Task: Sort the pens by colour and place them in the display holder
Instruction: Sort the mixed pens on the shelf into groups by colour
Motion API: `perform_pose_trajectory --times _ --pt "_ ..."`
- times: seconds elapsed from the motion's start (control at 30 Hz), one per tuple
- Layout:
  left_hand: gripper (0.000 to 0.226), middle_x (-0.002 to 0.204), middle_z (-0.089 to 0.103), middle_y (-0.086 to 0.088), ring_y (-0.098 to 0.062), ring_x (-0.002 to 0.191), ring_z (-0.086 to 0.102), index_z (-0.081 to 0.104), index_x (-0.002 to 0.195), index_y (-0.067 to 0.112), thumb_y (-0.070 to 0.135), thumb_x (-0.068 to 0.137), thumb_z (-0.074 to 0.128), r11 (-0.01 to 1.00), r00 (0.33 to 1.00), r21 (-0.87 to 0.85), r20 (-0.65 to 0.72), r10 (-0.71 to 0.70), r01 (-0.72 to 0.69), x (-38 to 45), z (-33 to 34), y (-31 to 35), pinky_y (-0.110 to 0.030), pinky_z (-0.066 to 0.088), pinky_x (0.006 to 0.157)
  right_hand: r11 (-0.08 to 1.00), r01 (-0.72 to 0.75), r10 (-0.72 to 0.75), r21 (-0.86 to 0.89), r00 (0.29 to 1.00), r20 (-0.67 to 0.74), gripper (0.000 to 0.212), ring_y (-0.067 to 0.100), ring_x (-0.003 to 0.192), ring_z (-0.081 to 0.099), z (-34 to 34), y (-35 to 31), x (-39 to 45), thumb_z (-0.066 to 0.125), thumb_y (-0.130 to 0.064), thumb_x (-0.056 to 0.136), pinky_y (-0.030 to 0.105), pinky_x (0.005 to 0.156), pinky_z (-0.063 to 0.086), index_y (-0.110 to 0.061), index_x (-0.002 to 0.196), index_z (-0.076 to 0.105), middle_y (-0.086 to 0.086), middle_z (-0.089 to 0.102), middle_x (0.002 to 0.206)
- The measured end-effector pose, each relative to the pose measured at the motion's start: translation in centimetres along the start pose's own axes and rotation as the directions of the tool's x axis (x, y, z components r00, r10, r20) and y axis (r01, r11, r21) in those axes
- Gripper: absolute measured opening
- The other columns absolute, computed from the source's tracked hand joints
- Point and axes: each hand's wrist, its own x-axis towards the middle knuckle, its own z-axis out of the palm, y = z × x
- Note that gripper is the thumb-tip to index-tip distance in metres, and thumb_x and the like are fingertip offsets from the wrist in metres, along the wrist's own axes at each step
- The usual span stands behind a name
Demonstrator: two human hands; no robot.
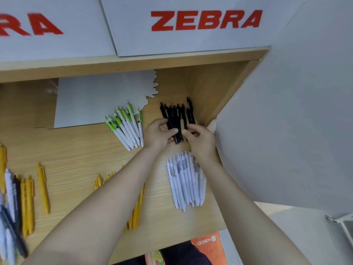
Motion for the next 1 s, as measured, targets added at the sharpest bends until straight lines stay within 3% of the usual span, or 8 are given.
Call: perform_pose_trajectory --times 0.13,0.23,0.33,0.47,0.6,0.8,0.9,1.0 --pt "0.073 0.107 0.061 -0.001 -0.012 0.086 0.057 0.047 0.145 0.020 0.035 0.081 0.080 0.920 0.970 0.324 -0.021 0.242 -0.222 0.0 -0.9 -0.4 -0.005 0.036 0.063 0.961 0.221 -0.197 -0.164 0.969 0.150 0.063 0.008 0.137 0.038 -0.4 -0.3 0.3 0.061 -0.046 0.093 0.022 0.109 0.030 -0.021 0.147 0.041 -0.003 0.044 0.149" --pt "0.071 0.125 0.049 -0.005 -0.005 0.091 0.043 0.043 0.149 0.017 0.027 0.086 0.074 0.874 0.948 0.376 0.045 0.315 -0.308 0.0 -1.4 -0.5 0.005 0.030 0.067 0.943 0.240 -0.171 -0.231 0.944 0.283 0.077 0.012 0.149 0.013 0.2 -0.4 1.1 0.052 -0.054 0.095 0.027 0.115 0.016 -0.027 0.156 0.015 0.002 0.014 0.163" --pt "0.071 0.140 0.046 -0.007 0.001 0.081 0.041 0.041 0.150 0.012 0.024 0.088 0.074 0.851 0.930 0.377 0.099 0.355 -0.365 0.2 -1.7 -1.0 0.006 0.030 0.071 0.950 0.174 -0.089 -0.259 0.947 0.308 0.081 0.017 0.151 0.004 1.2 -0.3 2.2 0.052 -0.056 0.094 0.034 0.120 0.011 -0.023 0.157 0.011 0.008 0.005 0.164" --pt "0.076 0.145 0.045 -0.002 -0.011 0.082 0.055 0.042 0.150 0.016 0.035 0.085 0.077 0.864 0.925 0.332 0.138 0.353 -0.379 0.8 -2.2 -1.5 -0.006 0.044 0.075 0.934 0.245 -0.151 -0.259 0.930 0.335 0.062 0.010 0.147 0.015 0.9 -0.4 2.8 0.050 -0.050 0.098 0.031 0.118 0.020 -0.025 0.151 0.032 0.002 0.021 0.161" --pt "0.078 0.145 0.044 0.003 -0.016 0.088 0.060 0.042 0.150 0.020 0.033 0.083 0.079 0.899 0.935 0.260 0.125 0.331 -0.353 0.0 -3.0 -2.2 -0.019 0.052 0.084 0.920 0.345 -0.249 -0.187 0.882 0.400 0.044 -0.007 0.126 0.032 0.9 -0.7 1.9 0.050 -0.039 0.101 -0.003 0.093 0.020 -0.026 0.143 0.047 -0.012 0.044 0.144" --pt "0.080 0.147 0.041 0.000 -0.013 0.094 0.054 0.039 0.151 0.015 0.020 0.083 0.080 0.897 0.938 0.274 0.118 0.327 -0.347 -0.5 -3.8 -2.7 -0.003 0.044 0.076 0.895 0.378 -0.281 -0.237 0.890 0.358 0.040 0.014 0.123 0.047 1.0 -0.2 2.0 0.052 -0.003 0.097 0.005 0.099 0.026 -0.010 0.137 0.055 0.008 0.053 0.135" --pt "0.081 0.153 0.036 0.000 -0.013 0.099 0.053 0.036 0.152 0.018 0.021 0.084 0.079 0.887 0.938 0.303 0.122 0.325 -0.347 -0.3 -3.7 -2.5 0.001 0.040 0.075 0.903 0.268 -0.170 -0.336 0.940 0.295 0.042 0.021 0.119 0.052 0.5 0.2 2.8 0.056 -0.006 0.097 0.009 0.097 0.028 -0.011 0.138 0.054 0.014 0.050 0.131" --pt "0.080 0.156 0.035 -0.002 -0.012 0.094 0.055 0.037 0.152 0.020 0.019 0.083 0.079 0.877 0.935 0.325 0.115 0.334 -0.353 0.1 -3.6 -2.2 -0.001 0.040 0.075 0.928 0.199 -0.112 -0.314 0.955 0.274 0.042 0.014 0.102 0.055 0.6 0.3 3.3 0.062 -0.008 0.094 0.012 0.093 0.036 -0.012 0.135 0.057 0.011 0.053 0.122"
